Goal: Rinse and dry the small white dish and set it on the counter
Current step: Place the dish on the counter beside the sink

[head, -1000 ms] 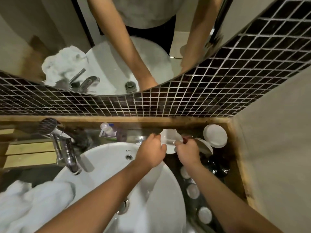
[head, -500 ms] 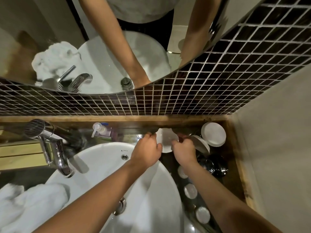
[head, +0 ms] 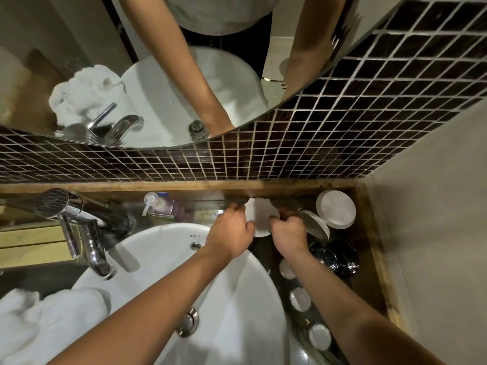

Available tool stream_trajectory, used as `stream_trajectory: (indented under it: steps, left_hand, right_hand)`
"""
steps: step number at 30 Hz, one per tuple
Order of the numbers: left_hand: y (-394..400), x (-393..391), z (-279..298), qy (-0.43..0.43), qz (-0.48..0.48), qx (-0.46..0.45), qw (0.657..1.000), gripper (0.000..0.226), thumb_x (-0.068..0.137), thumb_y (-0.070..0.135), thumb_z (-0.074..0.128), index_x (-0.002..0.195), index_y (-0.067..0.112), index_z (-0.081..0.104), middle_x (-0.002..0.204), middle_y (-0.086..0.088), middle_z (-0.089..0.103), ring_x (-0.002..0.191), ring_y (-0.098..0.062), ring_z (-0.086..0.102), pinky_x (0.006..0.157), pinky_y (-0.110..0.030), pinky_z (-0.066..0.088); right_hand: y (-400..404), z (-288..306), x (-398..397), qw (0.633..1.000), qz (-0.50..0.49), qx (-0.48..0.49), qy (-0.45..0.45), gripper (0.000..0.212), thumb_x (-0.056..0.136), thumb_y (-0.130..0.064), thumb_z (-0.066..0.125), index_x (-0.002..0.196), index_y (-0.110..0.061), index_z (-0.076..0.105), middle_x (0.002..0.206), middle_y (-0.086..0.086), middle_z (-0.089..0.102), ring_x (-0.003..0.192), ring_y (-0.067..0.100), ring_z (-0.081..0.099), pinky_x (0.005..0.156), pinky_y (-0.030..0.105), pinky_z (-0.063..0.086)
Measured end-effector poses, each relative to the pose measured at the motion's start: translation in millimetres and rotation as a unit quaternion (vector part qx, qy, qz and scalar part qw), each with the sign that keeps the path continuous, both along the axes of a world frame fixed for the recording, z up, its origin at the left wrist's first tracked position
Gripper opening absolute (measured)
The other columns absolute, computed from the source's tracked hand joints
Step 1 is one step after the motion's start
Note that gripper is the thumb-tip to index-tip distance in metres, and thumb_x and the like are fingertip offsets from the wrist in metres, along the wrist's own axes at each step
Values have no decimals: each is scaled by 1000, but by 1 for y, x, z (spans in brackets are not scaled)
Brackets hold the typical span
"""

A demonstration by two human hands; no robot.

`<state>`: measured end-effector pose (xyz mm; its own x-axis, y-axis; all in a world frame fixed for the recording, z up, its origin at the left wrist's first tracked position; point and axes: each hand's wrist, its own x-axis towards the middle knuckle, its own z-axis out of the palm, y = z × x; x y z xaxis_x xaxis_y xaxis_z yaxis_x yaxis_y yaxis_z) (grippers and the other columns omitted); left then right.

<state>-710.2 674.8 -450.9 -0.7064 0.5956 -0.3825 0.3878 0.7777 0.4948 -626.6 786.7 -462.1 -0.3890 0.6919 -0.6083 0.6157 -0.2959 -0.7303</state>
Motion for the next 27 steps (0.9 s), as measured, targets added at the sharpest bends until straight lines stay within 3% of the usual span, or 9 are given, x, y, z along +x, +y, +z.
stream_trajectory:
  steps: [5, 10, 15, 17, 22, 27]
  left_hand:
    - [-1, 2, -2, -1, 0, -1, 1000, 53, 95, 32, 46, 143, 11, 40, 144, -11, 46, 126, -30, 48, 104, -38, 38]
    - [-6, 3, 3, -13, -3, 6, 1000, 58, 95, 33, 49, 148, 15, 34, 150, -7, 40, 128, -27, 48, 107, -40, 40]
    - [-15, 14, 16, 26, -50, 19, 998, 51, 96, 34, 47, 143, 16, 41, 145, -6, 45, 120, -26, 52, 103, -42, 41]
    - [-19, 22, 21, 38, -66, 29, 997, 47, 95, 34, 47, 139, 18, 47, 140, -4, 51, 118, -25, 53, 101, -40, 42]
    - [-16, 44, 27, 67, -120, 36, 990, 40, 92, 36, 52, 128, 23, 57, 128, -1, 60, 109, -24, 58, 93, -38, 45]
    - [-8, 66, 25, 72, -192, 38, 978, 32, 91, 38, 54, 117, 21, 63, 115, -3, 62, 93, -23, 62, 81, -36, 52]
  right_hand:
    - [-1, 1, 2, 1000, 3, 0, 11, 18, 91, -22, 64, 108, -28, 60, 100, -3, 64, 90, 12, 59, 63, 24, 43]
    - [-3, 8, 9, 999, 15, 30, 18, 39, 94, -21, 63, 132, -25, 54, 117, 0, 62, 104, 18, 56, 81, 31, 41]
    - [-15, 14, 29, 989, 82, 121, -4, 31, 93, -20, 65, 124, -23, 58, 125, 5, 62, 110, 19, 58, 96, 40, 49]
    - [-22, 17, 43, 984, 97, 151, -18, 39, 93, -17, 64, 130, -23, 56, 131, 3, 60, 114, 18, 57, 100, 42, 50]
    - [-32, 23, 82, 970, 111, 212, -32, 41, 92, -15, 66, 131, -24, 57, 129, -2, 61, 107, 11, 57, 88, 28, 47]
    - [-34, 23, 120, 974, 105, 194, -53, 44, 93, -14, 63, 135, -24, 55, 120, -6, 64, 105, 10, 61, 89, 27, 50]
